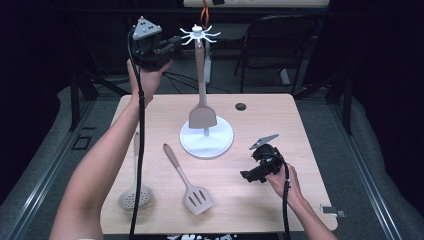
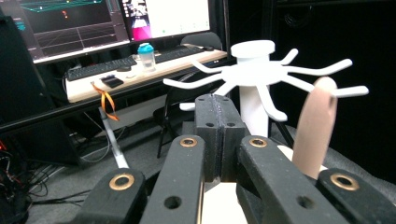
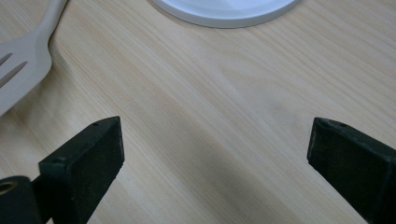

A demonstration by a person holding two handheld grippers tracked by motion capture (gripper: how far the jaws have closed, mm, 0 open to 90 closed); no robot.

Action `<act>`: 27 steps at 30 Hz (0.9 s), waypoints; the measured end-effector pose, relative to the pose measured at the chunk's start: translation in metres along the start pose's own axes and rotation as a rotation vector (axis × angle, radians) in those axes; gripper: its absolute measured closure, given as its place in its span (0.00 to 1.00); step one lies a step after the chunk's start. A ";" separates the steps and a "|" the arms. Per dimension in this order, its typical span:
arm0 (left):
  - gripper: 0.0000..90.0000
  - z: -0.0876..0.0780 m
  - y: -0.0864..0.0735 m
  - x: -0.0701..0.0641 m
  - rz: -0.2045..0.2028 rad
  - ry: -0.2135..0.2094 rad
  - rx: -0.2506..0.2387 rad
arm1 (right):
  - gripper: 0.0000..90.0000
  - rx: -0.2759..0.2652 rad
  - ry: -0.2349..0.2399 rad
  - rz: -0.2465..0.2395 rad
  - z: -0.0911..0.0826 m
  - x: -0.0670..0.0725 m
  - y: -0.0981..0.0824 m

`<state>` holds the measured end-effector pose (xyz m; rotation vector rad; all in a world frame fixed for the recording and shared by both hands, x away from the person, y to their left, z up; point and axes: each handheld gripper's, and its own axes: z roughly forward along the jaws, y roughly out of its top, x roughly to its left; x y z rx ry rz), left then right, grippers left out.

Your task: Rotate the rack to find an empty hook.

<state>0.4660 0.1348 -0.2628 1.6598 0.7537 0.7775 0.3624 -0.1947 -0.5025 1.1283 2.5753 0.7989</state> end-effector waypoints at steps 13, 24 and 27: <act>1.00 -0.016 -0.014 -0.011 0.034 -0.058 0.009 | 0.05 -0.002 -0.004 -0.006 0.001 0.002 0.001; 1.00 -0.020 -0.003 -0.028 0.080 -0.098 -0.016 | 0.05 0.016 -0.007 -0.014 0.001 0.002 0.001; 1.00 -0.017 0.001 -0.029 0.079 -0.092 -0.025 | 0.05 0.017 -0.008 -0.008 0.001 0.002 0.000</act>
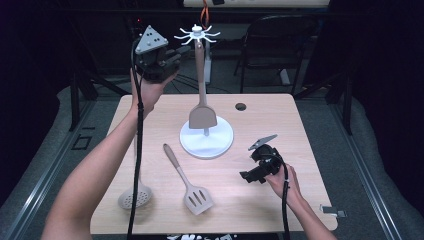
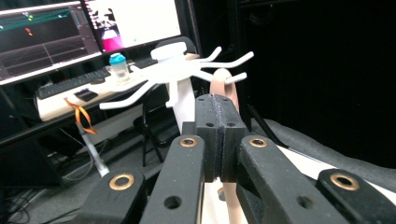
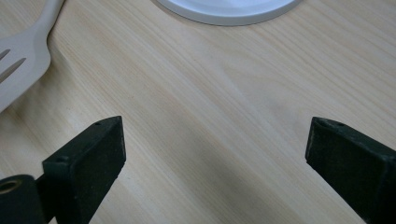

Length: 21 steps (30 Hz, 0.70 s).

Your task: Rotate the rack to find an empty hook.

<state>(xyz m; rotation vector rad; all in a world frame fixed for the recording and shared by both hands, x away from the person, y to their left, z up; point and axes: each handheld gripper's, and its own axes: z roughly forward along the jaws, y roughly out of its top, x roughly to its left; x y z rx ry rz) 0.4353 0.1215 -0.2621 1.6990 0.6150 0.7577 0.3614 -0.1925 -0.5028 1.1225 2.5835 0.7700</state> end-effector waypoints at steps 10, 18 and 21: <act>1.00 0.005 0.000 0.009 -0.020 0.039 0.011 | 0.05 -0.001 -0.005 -0.008 0.000 -0.001 0.000; 1.00 0.006 0.001 0.013 -0.021 0.062 0.018 | 0.06 0.008 -0.003 -0.010 0.000 -0.001 0.000; 1.00 0.007 0.002 0.015 -0.023 0.068 0.017 | 0.06 0.009 -0.003 -0.009 0.000 -0.001 0.000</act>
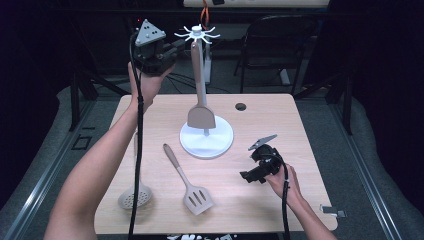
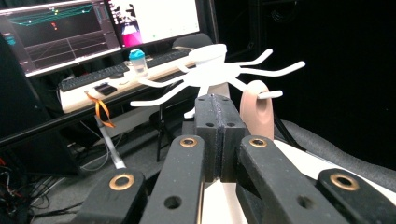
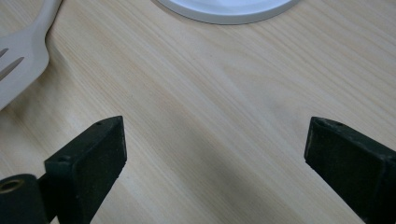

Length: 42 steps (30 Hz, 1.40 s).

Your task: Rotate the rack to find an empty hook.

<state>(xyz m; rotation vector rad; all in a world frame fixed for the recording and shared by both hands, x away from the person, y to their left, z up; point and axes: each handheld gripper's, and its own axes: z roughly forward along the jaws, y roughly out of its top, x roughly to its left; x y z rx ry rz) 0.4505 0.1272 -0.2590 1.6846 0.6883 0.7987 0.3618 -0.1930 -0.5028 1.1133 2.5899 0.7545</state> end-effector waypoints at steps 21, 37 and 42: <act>1.00 0.008 0.000 0.008 -0.006 0.031 0.019 | 0.07 0.007 0.003 0.002 0.000 0.000 0.000; 0.88 -0.008 -0.010 0.013 -0.036 0.025 0.001 | 0.07 -0.006 0.015 0.009 0.001 0.001 0.000; 0.65 -0.014 -0.019 0.016 -0.051 0.032 0.034 | 0.07 0.001 0.012 0.002 0.001 0.002 0.001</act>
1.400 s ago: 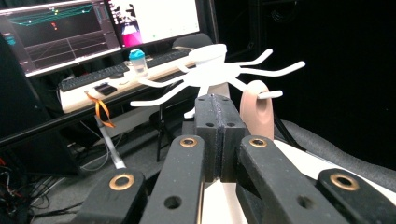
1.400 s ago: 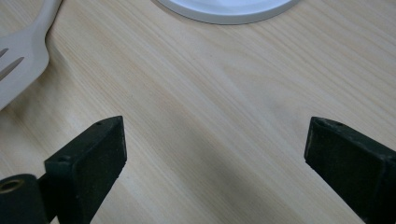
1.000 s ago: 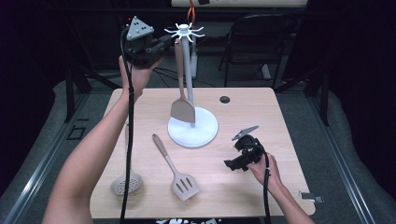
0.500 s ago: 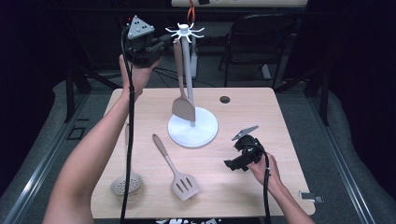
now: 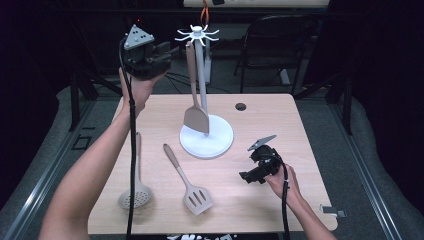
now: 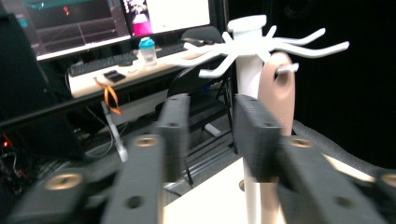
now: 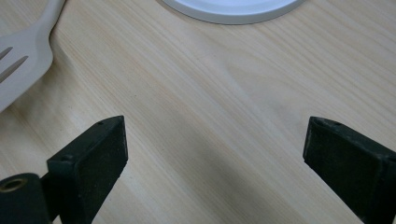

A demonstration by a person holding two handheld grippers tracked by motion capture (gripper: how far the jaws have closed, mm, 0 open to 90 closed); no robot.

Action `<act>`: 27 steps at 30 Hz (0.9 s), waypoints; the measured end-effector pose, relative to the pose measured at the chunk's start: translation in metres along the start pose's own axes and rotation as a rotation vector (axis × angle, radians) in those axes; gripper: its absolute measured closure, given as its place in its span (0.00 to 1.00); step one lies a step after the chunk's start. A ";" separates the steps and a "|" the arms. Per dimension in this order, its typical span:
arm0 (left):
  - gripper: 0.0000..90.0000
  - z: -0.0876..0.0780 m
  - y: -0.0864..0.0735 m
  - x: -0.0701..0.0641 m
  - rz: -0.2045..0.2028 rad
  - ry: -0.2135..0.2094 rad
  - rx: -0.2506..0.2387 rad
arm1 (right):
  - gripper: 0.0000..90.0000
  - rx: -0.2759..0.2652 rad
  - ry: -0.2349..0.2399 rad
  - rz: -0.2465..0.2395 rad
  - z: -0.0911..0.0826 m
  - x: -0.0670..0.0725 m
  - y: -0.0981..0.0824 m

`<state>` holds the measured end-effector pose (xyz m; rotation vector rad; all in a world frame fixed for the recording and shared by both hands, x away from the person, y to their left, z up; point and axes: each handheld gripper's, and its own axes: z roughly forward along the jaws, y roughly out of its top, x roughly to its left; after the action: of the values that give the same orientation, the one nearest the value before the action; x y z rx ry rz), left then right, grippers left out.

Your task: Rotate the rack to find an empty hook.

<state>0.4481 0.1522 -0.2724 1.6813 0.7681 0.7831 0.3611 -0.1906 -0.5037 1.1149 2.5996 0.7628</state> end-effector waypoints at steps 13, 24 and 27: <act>0.35 -0.006 -0.050 0.010 -0.021 0.023 0.108 | 0.07 0.007 0.001 -0.011 0.003 0.003 0.000; 0.21 -0.011 -0.113 0.025 -0.093 0.056 0.207 | 0.07 0.019 0.004 -0.023 0.006 0.006 0.001; 0.19 -0.014 -0.132 0.027 -0.106 0.061 0.231 | 0.08 0.025 0.007 -0.023 0.007 0.007 0.001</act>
<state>0.4383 0.2098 -0.3945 1.8105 1.0137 0.6943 0.3590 -0.1823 -0.5087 1.0891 2.6301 0.7320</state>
